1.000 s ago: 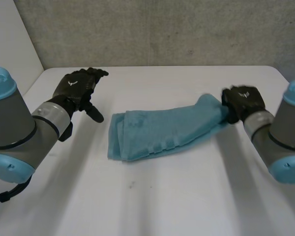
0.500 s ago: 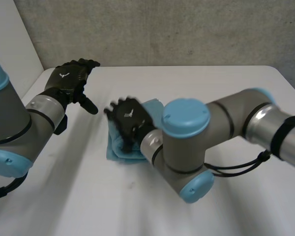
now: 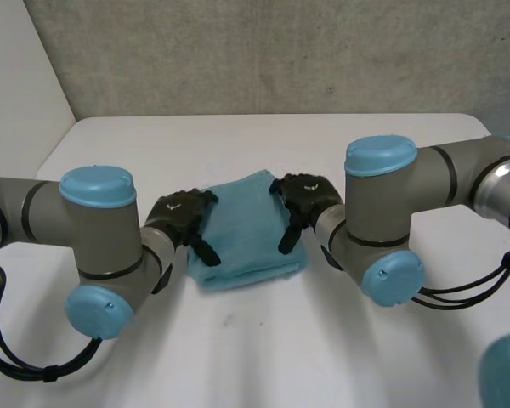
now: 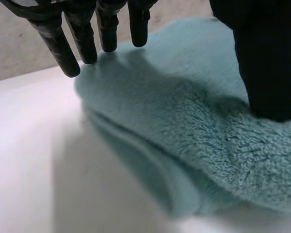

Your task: Fold the laundry

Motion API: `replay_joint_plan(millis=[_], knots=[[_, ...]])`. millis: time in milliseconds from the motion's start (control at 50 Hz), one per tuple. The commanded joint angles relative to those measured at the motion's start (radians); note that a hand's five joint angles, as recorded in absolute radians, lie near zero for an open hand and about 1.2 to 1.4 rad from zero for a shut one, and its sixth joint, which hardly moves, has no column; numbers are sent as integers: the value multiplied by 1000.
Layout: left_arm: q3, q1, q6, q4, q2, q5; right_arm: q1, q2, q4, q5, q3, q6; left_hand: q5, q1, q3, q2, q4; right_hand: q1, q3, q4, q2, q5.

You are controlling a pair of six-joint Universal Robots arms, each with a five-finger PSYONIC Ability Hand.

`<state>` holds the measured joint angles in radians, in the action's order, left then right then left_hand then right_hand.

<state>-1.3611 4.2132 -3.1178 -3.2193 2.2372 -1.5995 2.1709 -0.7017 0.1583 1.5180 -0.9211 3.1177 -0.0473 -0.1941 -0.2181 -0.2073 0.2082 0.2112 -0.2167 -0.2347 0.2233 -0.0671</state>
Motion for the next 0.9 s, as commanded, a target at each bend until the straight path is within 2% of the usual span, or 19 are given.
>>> replay_joint_plan(millis=[20, 120, 200, 280, 320, 360, 380, 440, 540, 680, 900], knots=[[-21, 10, -48, 4, -56, -37, -14, 38, 99, -30, 93, -4, 35, 7, 31, 20, -21, -37, 42, 60, -49, 67], [-18, 4, -51, 7, -163, -31, -17, -27, 102, -33, 105, -1, 41, 13, 37, 26, -27, -37, 42, 60, -49, 67], [19, 7, -53, 33, -272, -30, -34, -157, 96, -19, 90, 5, 32, 4, 28, 17, -18, -37, 42, 60, -49, 67], [91, 28, -53, 123, -375, -10, -97, -364, 89, 36, 32, 45, 29, 1, 25, 14, -15, -37, 42, 60, -49, 67], [138, 59, -51, 209, -415, 21, -114, -398, 87, 51, 13, 51, 35, 7, 31, 20, -21, -37, 42, 60, -49, 67], [161, 86, -50, 274, -438, 49, -179, -528, 76, 91, -63, 52, 43, 16, 40, 29, -30, -37, 42, 60, -49, 67], [177, 112, -45, 333, -459, 82, -196, -556, 73, 94, -83, 50, 46, 19, 43, 32, -33, -37, 42, 60, -49, 67], [180, 152, -42, 401, -505, 139, -255, -645, 72, 87, -165, 47, 46, 19, 43, 32, -33, -37, 42, 60, -49, 67], [166, 203, -33, 417, -582, 208, -322, -716, 75, 50, -255, 35, 46, 19, 43, 32, -33, -37, 42, 60, -49, 67], [151, 199, -31, 415, -591, 214, -355, -743, 76, -73, -311, -33, 46, 19, 43, 32, -33, -37, 42, 60, -49, 67], [122, 186, -27, 409, -636, 216, -352, -766, 72, -84, -338, -39, 47, 20, 44, 33, -34, -37, 42, 60, -49, 67]])
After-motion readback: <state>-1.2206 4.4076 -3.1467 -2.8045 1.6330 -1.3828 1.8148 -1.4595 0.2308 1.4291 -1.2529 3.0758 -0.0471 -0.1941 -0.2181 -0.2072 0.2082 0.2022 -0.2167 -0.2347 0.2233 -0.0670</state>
